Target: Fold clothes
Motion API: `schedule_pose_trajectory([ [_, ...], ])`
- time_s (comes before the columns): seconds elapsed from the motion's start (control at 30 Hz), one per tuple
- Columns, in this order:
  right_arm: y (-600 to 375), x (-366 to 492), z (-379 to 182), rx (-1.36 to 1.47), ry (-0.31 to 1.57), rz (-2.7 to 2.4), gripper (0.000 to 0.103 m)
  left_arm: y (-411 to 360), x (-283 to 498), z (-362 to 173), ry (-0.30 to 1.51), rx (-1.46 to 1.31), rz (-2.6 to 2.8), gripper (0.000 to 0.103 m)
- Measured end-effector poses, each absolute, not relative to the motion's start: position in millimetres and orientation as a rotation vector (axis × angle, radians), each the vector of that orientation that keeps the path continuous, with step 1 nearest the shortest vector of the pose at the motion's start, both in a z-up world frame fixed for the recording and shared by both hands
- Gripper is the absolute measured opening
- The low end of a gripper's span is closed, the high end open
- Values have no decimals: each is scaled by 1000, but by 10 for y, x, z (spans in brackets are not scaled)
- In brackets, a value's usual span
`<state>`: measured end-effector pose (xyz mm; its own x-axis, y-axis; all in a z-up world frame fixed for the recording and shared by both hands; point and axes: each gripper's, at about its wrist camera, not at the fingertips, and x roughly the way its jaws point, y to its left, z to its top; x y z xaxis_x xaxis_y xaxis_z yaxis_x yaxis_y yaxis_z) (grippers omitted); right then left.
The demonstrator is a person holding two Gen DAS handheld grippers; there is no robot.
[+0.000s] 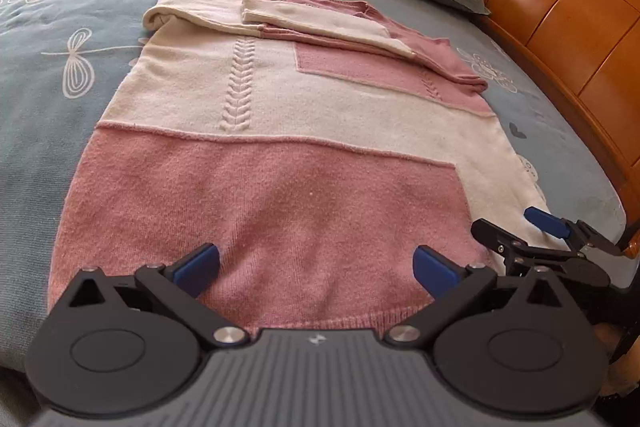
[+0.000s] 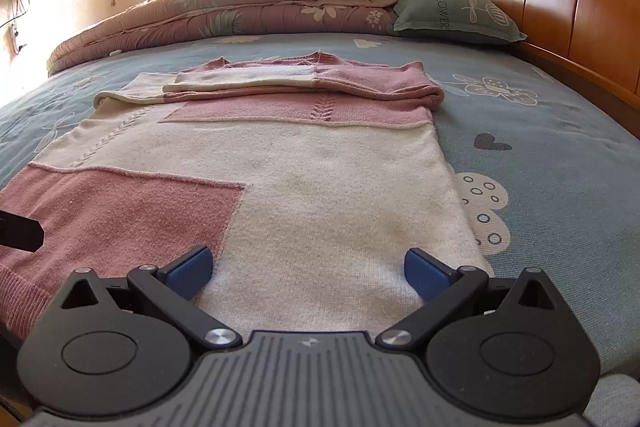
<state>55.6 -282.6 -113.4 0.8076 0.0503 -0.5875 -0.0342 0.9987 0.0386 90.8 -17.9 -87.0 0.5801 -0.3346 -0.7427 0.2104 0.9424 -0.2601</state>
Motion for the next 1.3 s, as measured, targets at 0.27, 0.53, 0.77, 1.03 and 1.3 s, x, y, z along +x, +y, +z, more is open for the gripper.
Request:
schedule_pose_trajectory([
  [0.27,-2797,488,-1089,20,682,33,103,-276,800,-901,879,-52,-324,102],
  [0.53,-2799,429,-1061,25,707,28,103,-349,804,-850,839,69,-284,102],
  [0.77,-2795,435,-1052,22,716,25,103,-294,907,-997,838,118,-243,102],
  [1.03,-2589,473,-825,-45,746,99,103,-128,735,-1011,769,61,-205,102],
  [1.3,-2318,640,-954,-79,810,171,103,-79,694,-1018,761,66,-231,102],
])
